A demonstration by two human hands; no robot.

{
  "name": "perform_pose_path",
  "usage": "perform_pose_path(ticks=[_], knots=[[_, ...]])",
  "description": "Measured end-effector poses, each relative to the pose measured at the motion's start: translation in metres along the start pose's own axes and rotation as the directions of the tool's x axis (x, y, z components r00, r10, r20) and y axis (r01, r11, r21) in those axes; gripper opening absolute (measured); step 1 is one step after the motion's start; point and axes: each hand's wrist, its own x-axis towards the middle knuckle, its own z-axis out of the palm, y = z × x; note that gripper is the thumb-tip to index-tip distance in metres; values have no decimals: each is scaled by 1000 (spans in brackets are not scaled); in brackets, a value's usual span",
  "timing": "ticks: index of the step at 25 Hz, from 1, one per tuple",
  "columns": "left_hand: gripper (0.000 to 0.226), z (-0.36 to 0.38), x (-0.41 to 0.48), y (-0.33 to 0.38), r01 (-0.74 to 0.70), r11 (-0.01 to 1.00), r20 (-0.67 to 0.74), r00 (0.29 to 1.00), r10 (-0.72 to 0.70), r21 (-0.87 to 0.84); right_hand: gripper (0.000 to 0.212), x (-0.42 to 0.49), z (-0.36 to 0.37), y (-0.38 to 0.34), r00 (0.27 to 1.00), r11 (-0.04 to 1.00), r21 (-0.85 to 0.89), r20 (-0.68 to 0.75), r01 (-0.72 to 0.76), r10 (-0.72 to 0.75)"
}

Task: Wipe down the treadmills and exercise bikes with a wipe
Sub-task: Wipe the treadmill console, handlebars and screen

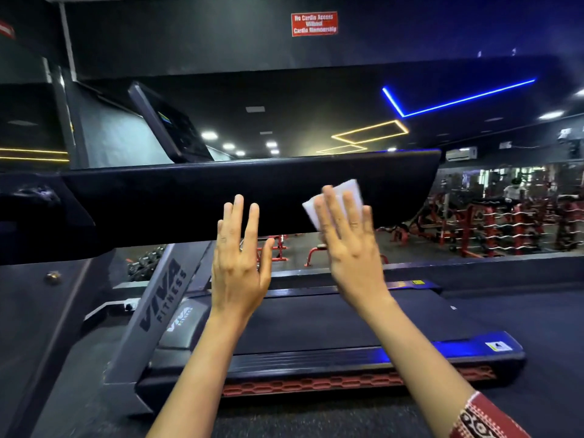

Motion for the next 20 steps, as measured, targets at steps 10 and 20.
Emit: perform_pose_path(ticks=[10,20], knots=[[46,38,13,54,-120,992,-7,993,120,-48,52,-4,-19,55,927,918,149,-15,-368,375],[46,25,29,37,-83,995,-20,996,82,-56,51,52,-17,17,853,806,337,-20,-486,522]])
